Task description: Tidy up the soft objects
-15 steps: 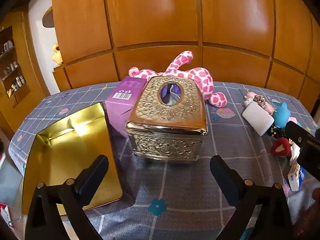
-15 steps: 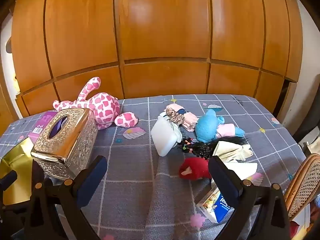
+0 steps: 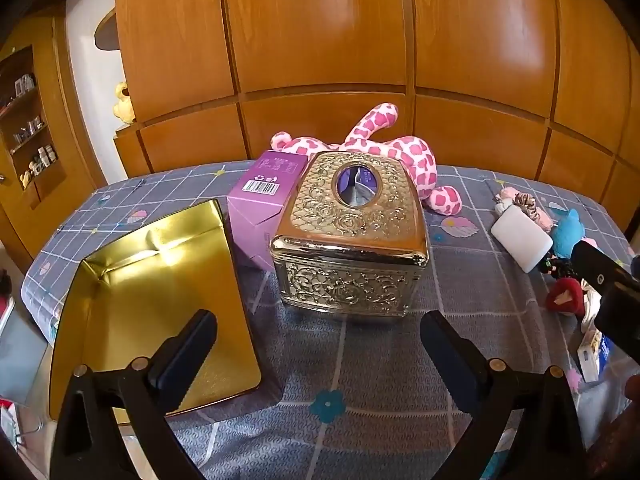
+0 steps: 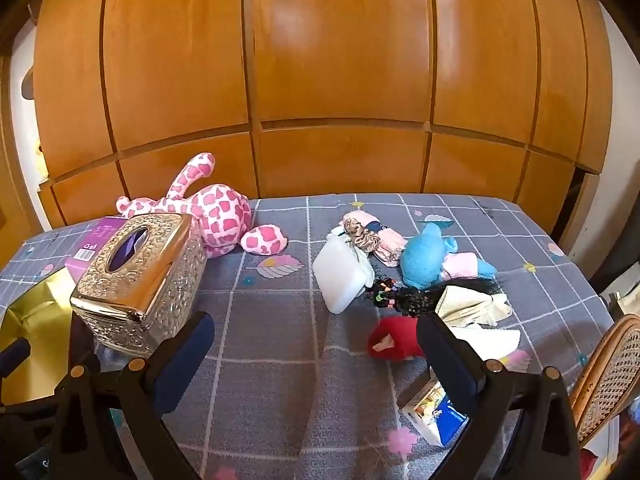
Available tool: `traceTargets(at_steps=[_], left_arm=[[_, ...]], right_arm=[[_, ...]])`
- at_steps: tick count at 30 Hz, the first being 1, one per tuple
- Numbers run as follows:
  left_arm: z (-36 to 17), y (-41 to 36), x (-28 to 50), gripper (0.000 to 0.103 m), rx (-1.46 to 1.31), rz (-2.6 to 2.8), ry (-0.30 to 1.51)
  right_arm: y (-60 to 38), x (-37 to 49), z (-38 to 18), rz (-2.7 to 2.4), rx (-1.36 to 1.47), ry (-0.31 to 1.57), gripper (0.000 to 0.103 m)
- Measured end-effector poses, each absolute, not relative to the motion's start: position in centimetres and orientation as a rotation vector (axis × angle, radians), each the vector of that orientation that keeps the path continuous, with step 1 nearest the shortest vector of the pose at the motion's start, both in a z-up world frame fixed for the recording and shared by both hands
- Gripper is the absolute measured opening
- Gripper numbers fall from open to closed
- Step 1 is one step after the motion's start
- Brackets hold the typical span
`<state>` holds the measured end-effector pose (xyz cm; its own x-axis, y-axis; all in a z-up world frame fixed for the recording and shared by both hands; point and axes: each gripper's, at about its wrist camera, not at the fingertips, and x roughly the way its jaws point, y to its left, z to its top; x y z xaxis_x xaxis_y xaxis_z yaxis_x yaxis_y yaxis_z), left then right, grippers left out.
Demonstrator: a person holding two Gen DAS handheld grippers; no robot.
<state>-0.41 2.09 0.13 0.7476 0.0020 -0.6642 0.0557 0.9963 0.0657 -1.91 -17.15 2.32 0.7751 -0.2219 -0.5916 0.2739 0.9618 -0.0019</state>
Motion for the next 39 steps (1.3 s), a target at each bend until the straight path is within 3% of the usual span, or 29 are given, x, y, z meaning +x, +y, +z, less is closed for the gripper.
traceTargets(at_steps=[39], left_arm=[[0.3,1.6,-0.8,0.102,0.086,-0.023,0.731]], right_arm=[[-18.5,-2.3,2.8,-0.295,0.089,0.62,0.103]])
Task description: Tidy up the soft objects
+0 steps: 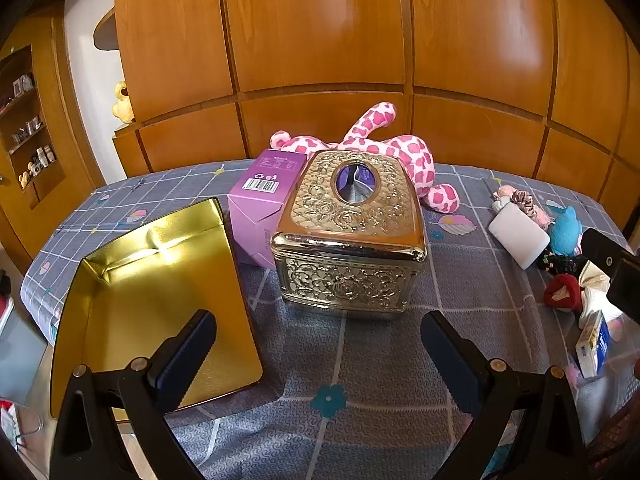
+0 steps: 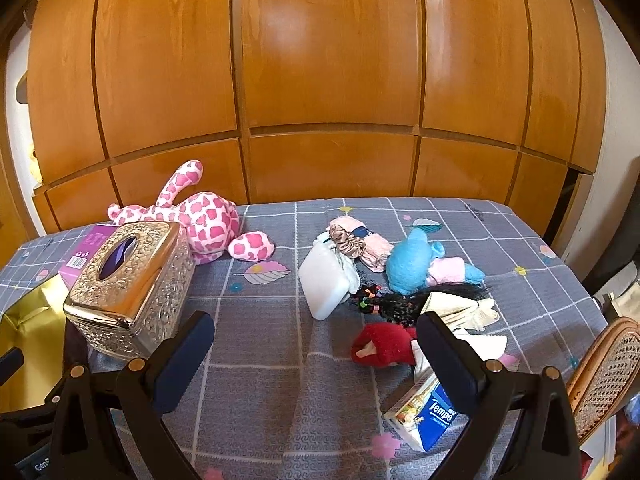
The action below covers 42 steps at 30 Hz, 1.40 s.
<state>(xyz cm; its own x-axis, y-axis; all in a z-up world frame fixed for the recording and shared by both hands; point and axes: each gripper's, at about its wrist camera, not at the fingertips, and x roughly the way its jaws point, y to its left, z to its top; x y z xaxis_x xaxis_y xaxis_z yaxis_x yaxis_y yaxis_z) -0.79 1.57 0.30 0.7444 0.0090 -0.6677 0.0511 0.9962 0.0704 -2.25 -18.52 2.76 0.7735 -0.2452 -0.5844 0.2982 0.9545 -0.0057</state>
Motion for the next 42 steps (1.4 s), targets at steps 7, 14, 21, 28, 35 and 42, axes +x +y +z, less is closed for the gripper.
traceTargets(at_steps=[7,14,21,28,35,42], left_arm=[[0.2,1.4,-0.8,0.102,0.084,-0.023,0.732],[0.2,1.4,-0.8,0.102,0.083,-0.025,0.734],[0.5,0.8,-0.9,0.102,0.102,-0.049,0.72],[1.2,-0.8,-0.8,0.103,0.121,-0.226,0.701],[1.5,-4.7,0.4,0.102,0.126,-0.459,0.763],[0.2,-9.0,2.8,0.096,0.134,-0.555,0.855]], right_arm=[[-18.5,-2.1,2.6,-0.292,0.088,0.625,0.103],[-18.6,-2.1,2.5,-0.292,0.09,0.627,0.103],[-18.9,-2.2,2.7,-0.294,0.095,0.629,0.103],[-21.2,-2.3,3.3,-0.321,0.135,0.631,0.103],[-26.1,-3.3,3.9,-0.398,0.196,0.644,0.103],[-31.1,-5.3,4.1,-0.522,0.242,0.634,0.103]])
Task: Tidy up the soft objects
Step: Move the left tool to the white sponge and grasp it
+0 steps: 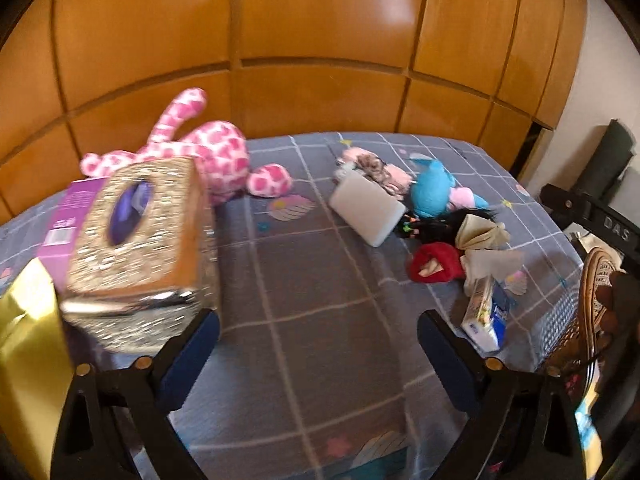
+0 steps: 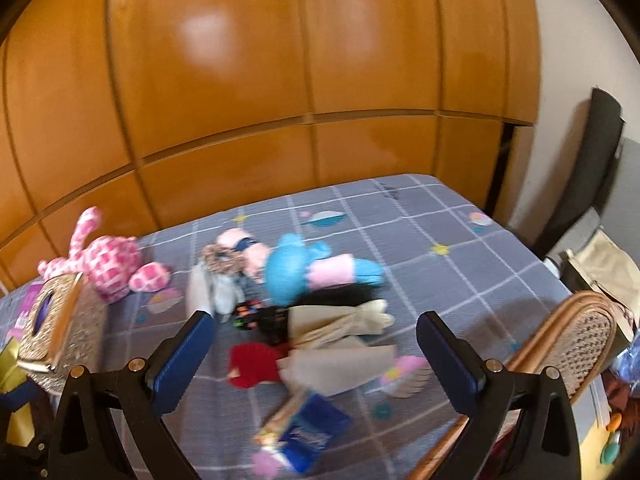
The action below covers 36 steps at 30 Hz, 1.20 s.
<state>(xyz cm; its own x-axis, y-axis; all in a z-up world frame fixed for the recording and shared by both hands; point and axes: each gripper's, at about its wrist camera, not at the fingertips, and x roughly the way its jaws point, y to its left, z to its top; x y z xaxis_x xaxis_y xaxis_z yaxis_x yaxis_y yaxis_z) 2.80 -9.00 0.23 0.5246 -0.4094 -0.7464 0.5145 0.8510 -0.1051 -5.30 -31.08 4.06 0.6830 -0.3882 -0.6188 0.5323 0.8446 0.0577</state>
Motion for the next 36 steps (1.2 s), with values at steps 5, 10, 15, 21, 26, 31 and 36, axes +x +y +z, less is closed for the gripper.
traceTargets(at_steps=[5,10,15,21,26,31,36], left_arm=[[-0.4,-12.1,4.9,0.089,0.076,-0.629,0.927],[-1.4,-15.6,8.2,0.083,0.021,-0.659,0.968],[-2.9,-17.8,12.3,0.084,-0.111,-0.663,1.024],[-6.0,-18.8,16.3,0.084,-0.259,-0.669,1.119],[-8.3,-19.7,18.0,0.06,-0.323,-0.689,1.182],[-7.5,-18.6,16.9,0.055,-0.358,-0.728,1.135],[-5.1,-16.5,14.2,0.055,-0.213,-0.698,1.032]], right_arm=[[-32.6,-5.5,3.6,-0.544,0.265,0.645,0.103],[-32.8,-5.4,2.8,-0.536,0.252,0.656,0.103],[-32.9,-5.1,2.0,-0.491,0.263,0.665,0.103],[-33.0,-5.0,1.8,-0.441,0.3,0.654,0.103],[-33.5,-5.0,1.7,-0.416,0.335,0.648,0.103],[-33.7,-5.0,1.6,-0.407,0.353,0.646,0.103],[-34.0,-5.0,1.5,-0.405,0.369,0.653,0.102]])
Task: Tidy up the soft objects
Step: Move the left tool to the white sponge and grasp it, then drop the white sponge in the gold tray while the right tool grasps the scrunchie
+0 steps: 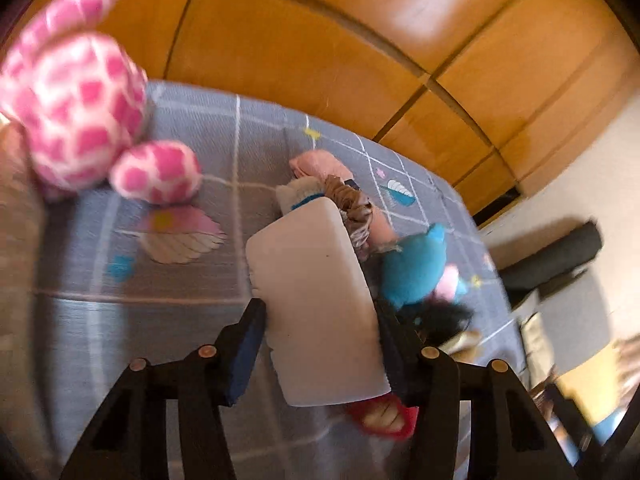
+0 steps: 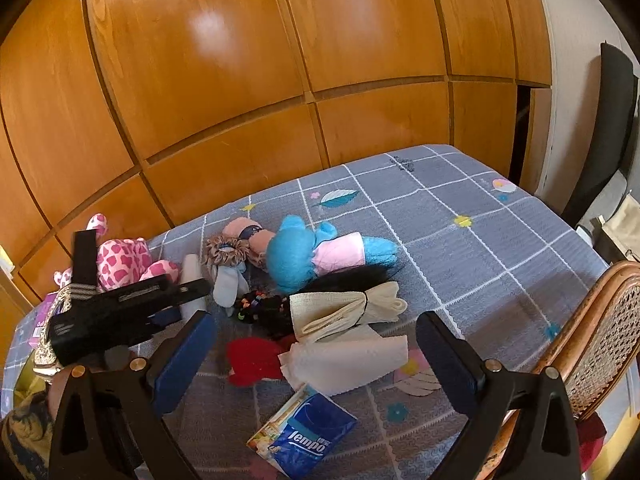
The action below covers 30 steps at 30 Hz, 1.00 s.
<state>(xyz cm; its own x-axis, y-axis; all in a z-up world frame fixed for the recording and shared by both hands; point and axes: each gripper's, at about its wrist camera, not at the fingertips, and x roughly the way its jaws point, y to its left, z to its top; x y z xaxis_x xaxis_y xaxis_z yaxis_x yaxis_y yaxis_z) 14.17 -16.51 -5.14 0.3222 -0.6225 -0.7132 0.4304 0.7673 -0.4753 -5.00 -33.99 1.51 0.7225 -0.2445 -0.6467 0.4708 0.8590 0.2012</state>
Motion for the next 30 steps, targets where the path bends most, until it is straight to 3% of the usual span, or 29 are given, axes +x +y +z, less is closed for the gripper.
traceTargets(at_steps=[8,11,17,25,27,28,29,30], left_arm=[[-6.7,-13.5,9.2,0.055,0.036,-0.651,0.979],[-7.8,-12.7,8.2,0.055,0.055,-0.642,0.99],[-7.8,-12.6,6.8,0.055,0.101,-0.651,0.927],[-7.8,-12.8,7.1,0.054,0.062,-0.652,0.941],[-7.9,-12.8,7.1,0.054,0.06,-0.651,0.94],[-7.8,-12.8,7.1,0.054,0.061,-0.652,0.936],[-7.7,-12.7,7.0,0.054,0.061,-0.653,0.932],[-7.6,-12.7,7.0,0.053,0.059,-0.654,0.93]], right_arm=[[-34.3,-3.0,0.9,-0.355,0.394,0.727,0.101],[-33.9,-0.8,0.6,-0.293,0.397,0.765,0.093],[-32.9,5.7,-0.2,-0.189,0.329,0.843,0.067],[-31.6,14.4,-2.1,-0.134,0.258,0.91,0.065],[-31.4,16.5,-3.2,-0.121,0.249,0.943,0.057],[-31.3,17.2,-3.7,-0.12,0.24,0.962,0.042],[-31.2,18.0,-4.4,-0.127,0.224,0.99,0.016],[-31.2,18.1,-4.7,-0.141,0.218,0.995,0.01]])
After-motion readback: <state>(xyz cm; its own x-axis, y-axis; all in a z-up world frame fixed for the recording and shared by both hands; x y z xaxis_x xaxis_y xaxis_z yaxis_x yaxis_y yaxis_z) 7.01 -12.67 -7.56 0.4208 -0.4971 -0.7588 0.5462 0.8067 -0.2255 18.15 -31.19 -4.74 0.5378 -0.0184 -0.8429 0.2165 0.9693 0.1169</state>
